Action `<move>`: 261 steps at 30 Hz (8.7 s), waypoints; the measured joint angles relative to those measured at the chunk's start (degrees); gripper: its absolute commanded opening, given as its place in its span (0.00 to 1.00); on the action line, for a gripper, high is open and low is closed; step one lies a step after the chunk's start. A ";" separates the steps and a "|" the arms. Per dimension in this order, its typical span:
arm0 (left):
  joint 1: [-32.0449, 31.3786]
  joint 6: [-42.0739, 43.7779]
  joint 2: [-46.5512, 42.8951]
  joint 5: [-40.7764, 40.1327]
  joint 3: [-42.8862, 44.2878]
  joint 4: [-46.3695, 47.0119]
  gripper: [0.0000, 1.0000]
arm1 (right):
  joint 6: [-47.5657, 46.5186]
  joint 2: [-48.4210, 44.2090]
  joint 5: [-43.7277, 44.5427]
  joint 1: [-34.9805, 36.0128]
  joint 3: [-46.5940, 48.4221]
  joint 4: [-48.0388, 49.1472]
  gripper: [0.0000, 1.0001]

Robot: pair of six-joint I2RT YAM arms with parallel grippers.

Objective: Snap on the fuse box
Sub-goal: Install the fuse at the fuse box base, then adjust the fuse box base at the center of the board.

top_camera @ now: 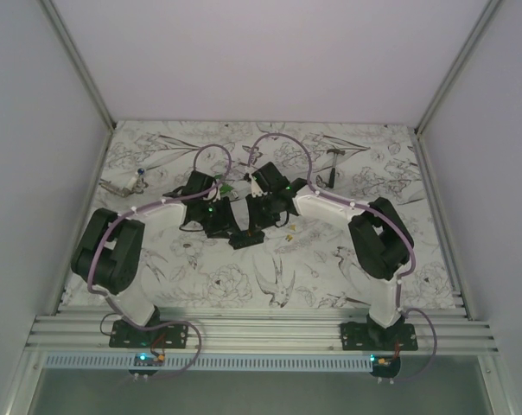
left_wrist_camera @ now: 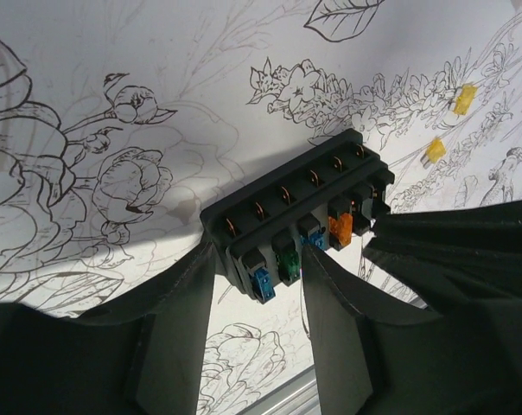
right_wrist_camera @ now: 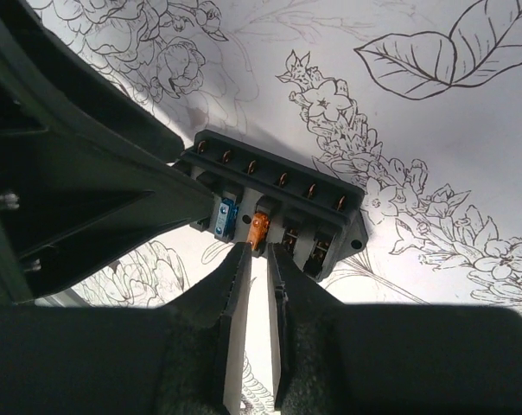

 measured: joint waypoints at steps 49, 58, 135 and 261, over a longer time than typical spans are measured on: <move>-0.31 0.48 2.16 3.93 -1.57 7.23 0.33 | 7.32 13.94 9.11 2.49 21.29 -26.64 0.00; -0.85 -1.25 1.66 4.04 -3.65 10.88 0.33 | 6.45 13.51 14.64 4.90 21.49 -27.52 0.00; -4.09 -6.60 -5.88 5.25 -9.64 3.58 0.39 | 0.76 2.86 15.08 9.73 7.37 -18.21 0.00; -3.30 -3.08 -11.76 0.92 -9.40 -3.58 0.71 | -2.60 -8.50 17.35 2.71 -9.01 -6.75 0.51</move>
